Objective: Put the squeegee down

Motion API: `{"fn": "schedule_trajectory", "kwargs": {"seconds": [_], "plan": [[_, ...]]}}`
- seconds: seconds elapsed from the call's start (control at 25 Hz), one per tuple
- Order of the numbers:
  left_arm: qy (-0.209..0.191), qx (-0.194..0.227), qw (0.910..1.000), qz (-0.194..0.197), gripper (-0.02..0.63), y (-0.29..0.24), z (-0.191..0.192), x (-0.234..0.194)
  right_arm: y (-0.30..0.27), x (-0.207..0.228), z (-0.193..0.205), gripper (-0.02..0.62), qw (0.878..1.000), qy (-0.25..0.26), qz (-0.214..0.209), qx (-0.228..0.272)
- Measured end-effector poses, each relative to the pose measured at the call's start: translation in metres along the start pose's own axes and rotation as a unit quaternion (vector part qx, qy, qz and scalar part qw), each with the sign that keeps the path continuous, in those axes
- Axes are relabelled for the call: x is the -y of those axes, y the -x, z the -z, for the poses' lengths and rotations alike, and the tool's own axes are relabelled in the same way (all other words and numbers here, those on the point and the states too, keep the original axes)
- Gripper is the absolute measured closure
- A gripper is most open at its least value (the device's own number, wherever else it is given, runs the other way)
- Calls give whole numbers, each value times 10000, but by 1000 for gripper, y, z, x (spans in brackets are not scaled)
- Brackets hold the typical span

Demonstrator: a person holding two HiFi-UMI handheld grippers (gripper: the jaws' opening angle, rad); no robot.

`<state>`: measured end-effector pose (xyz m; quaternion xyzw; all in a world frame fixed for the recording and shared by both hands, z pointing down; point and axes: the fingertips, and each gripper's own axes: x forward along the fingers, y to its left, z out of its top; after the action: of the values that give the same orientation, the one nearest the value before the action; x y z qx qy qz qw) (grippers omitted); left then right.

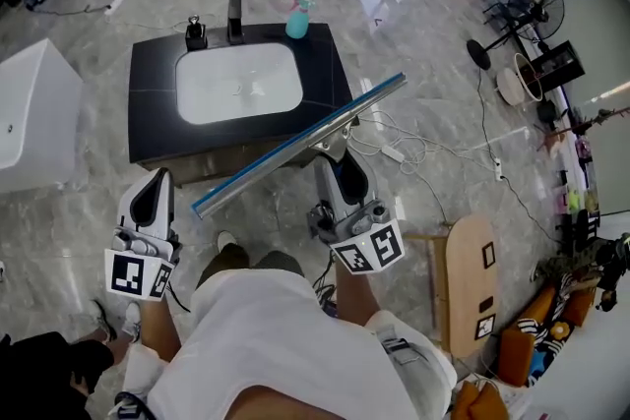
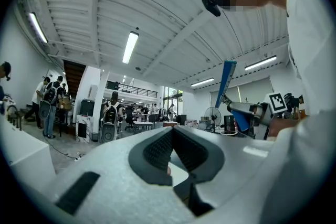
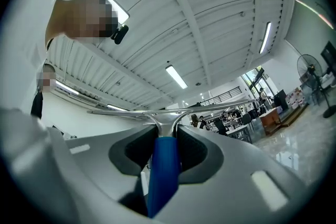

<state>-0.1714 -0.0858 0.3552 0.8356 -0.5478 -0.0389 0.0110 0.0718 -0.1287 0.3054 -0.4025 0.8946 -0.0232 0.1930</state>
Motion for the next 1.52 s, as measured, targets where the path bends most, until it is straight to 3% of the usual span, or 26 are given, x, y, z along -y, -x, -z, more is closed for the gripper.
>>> {"fn": "schedule_trajectory", "kwargs": {"seconds": [0.24,0.52,0.88,1.0,1.2,1.52], "plan": [[119,18,9999,-55,600,-18,5,-25,-29,6,18,457,9997,16,-10,-244],[187,53,9996,-215,600,-44,8,-25,-53,36,24,457,9990,73,-178,-394],[235,-75,9977,-637,600,-49,19,-33,-109,43,75,457,9912,43,-856,-1007],[299,-125,9962,-810,600,-44,26,-42,-150,33,118,457,9817,102,-1247,-1436],[520,-224,9914,-1178,600,-26,51,-70,-211,4,226,457,9543,138,-1848,-2344],[801,-371,9785,-1863,600,6,89,-143,-268,-51,388,457,9178,74,-2250,-3272]]}}
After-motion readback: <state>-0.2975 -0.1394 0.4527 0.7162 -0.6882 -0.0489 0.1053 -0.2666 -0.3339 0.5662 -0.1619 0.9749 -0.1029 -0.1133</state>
